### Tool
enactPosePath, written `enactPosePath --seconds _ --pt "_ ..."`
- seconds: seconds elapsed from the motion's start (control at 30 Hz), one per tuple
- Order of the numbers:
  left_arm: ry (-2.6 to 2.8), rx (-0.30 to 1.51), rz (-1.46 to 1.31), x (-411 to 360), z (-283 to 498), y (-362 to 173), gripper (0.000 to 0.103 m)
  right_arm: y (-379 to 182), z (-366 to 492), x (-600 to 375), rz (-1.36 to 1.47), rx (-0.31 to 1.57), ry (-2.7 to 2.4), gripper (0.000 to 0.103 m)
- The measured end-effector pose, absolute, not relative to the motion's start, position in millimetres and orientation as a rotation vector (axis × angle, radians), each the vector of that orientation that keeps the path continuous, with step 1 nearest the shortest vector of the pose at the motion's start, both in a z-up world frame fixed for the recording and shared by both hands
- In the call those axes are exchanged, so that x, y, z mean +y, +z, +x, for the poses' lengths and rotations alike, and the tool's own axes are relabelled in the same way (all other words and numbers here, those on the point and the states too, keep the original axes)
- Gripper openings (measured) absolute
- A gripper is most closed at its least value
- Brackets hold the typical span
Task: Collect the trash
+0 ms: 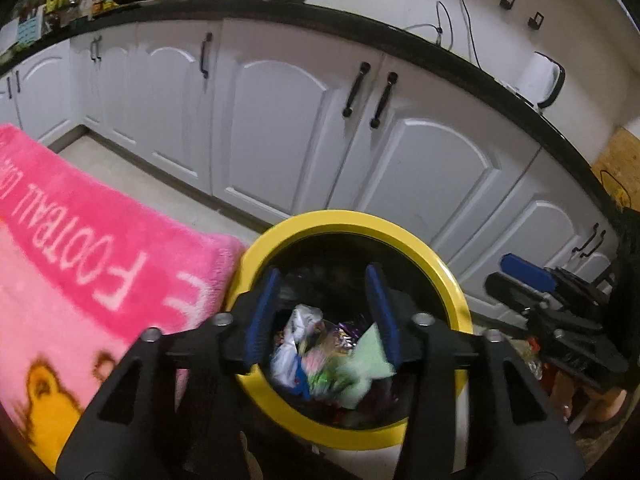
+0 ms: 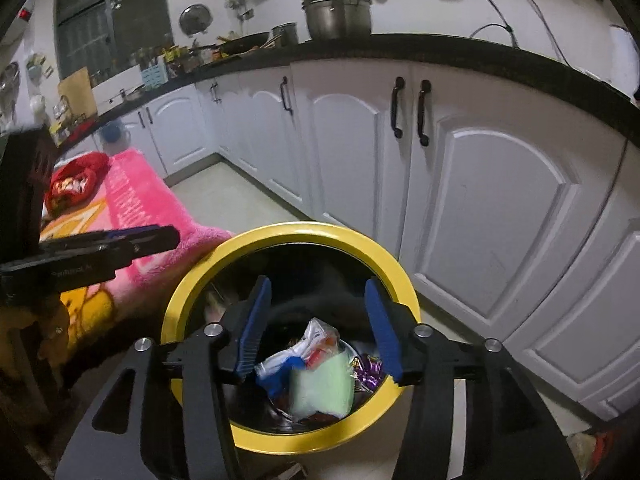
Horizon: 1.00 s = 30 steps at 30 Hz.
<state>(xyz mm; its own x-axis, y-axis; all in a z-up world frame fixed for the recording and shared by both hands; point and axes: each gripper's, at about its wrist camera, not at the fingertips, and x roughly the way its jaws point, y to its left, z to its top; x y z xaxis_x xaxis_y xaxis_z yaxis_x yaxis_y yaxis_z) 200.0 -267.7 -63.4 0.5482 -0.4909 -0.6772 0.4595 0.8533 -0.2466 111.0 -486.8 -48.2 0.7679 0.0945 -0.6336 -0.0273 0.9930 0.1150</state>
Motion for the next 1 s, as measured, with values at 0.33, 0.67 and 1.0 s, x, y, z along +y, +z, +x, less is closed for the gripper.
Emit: enactPosePath --seconds 0.33,0.67,1.0 --pt "-0.440 0.725 -0.063 -182 168 -5 0.092 32 79 -420 0.144 0.525 0.076 0.097" --pt "-0.275 0.598 -0.064 -90 106 35 0.092 42 47 -320 0.065 0.415 0.068 0.097" --pt "-0.190 0.530 -0.130 -42 57 12 0.092 6 6 -288 0.040 0.307 0.048 0.097"
